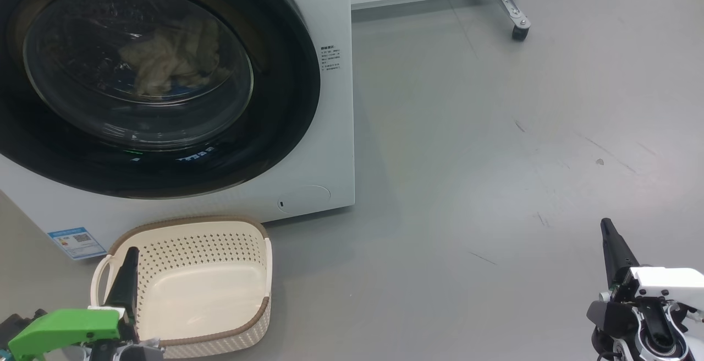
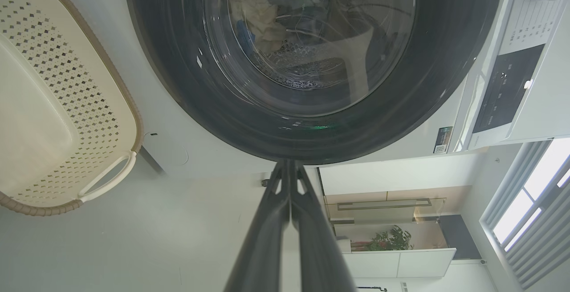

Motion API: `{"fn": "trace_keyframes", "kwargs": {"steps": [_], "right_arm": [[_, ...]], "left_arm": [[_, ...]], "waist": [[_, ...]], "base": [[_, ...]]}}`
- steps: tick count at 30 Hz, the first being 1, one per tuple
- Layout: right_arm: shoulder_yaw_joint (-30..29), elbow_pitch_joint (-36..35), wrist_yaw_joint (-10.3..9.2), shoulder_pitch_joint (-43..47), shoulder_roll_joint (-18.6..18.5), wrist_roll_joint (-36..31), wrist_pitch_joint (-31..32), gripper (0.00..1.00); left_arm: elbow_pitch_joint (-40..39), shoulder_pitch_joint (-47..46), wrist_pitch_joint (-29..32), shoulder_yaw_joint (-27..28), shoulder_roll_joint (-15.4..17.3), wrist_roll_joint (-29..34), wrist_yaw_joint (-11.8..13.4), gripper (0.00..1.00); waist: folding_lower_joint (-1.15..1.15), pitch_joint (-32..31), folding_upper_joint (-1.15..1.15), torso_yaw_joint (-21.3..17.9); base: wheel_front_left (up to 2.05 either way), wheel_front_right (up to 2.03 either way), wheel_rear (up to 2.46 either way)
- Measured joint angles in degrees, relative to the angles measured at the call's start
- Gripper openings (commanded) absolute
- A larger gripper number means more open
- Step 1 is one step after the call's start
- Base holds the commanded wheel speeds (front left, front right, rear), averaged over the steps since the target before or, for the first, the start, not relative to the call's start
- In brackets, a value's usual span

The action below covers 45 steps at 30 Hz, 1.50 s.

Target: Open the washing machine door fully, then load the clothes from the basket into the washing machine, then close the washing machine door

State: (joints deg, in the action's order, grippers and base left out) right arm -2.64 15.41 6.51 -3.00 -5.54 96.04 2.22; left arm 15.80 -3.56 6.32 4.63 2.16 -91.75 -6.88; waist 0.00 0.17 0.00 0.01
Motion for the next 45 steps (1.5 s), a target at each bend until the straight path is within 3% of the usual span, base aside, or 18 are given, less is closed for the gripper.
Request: {"fn": "trace_keyframes", "kwargs": {"steps": [45], "right_arm": [[-0.25, 0.44, 0.15, -0.05, 0.05, -0.01, 0.09, 0.00]], "left_arm": [[0.00, 0.00, 0.00, 0.10, -0.01, 0.00, -0.01, 0.00]], "waist": [[0.00, -0.01, 0.00, -0.01]], "base": [[0.00, 0.00, 0.00]]}}
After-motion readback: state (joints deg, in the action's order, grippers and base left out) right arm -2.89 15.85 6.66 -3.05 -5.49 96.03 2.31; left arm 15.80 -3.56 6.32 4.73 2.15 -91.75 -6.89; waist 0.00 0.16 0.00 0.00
